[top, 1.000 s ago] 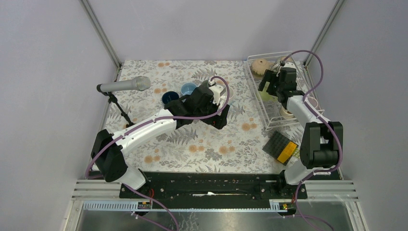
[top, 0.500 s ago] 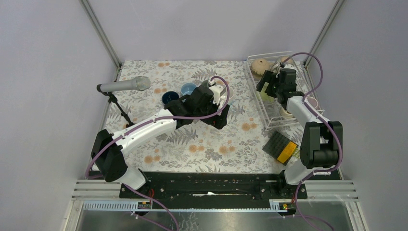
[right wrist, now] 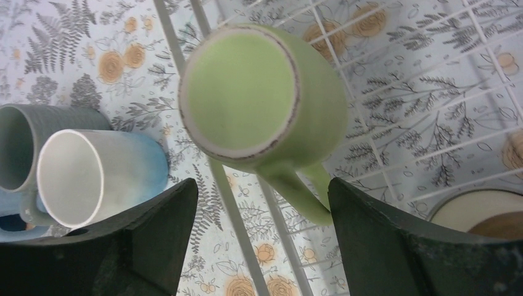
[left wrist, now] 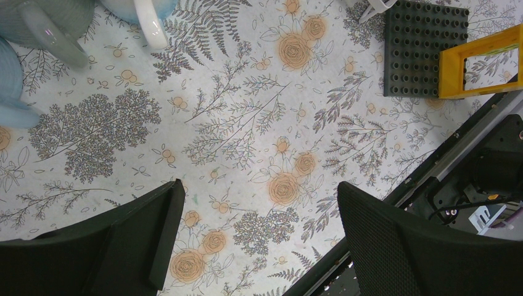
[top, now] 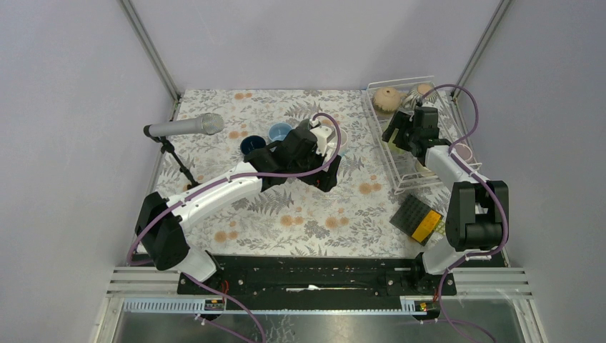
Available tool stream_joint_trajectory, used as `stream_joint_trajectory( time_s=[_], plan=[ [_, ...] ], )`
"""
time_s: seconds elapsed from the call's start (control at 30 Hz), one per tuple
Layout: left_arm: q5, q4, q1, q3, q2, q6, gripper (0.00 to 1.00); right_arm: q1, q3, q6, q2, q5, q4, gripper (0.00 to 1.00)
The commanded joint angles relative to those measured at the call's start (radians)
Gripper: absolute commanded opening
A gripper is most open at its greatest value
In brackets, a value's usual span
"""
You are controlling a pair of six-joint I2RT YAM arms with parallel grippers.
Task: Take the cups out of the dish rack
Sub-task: Unload the cup from the dish rack.
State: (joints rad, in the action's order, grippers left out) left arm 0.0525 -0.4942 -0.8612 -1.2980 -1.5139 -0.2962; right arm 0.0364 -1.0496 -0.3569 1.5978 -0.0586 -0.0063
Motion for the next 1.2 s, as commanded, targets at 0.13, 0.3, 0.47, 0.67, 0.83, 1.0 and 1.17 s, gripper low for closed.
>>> stream_joint_trajectory(
  time_s=[0.13,0.3,0.47,0.67,0.83,1.0,1.17],
  plan=[
    [0.004,0.050,0.004,0.004,0.003,-0.003,0.99,0.002,-0.013,0.016,-0.043,0.118,-0.058,0.77],
    [0.003,0.049,0.004,0.005,0.001,-0.001,0.99,0.002,-0.033,0.037,-0.027,0.145,-0.069,0.68],
    [0.003,0.049,0.003,0.003,-0.001,-0.001,0.99,0.002,-0.054,0.059,0.001,0.137,-0.070,0.60],
    [0.002,0.048,0.003,0.004,-0.003,-0.001,0.99,0.002,-0.057,0.058,0.024,0.110,-0.062,0.54],
    [0.001,0.049,0.004,0.003,-0.004,-0.001,0.99,0.003,-0.049,0.046,0.037,0.093,-0.050,0.52],
    [0.004,0.048,0.004,0.002,-0.006,-0.001,0.99,0.030,-0.031,0.036,0.041,0.107,-0.033,0.50],
    [0.005,0.048,0.005,0.003,-0.006,-0.001,0.99,0.045,-0.027,0.034,0.053,0.135,-0.028,0.47]
  ],
)
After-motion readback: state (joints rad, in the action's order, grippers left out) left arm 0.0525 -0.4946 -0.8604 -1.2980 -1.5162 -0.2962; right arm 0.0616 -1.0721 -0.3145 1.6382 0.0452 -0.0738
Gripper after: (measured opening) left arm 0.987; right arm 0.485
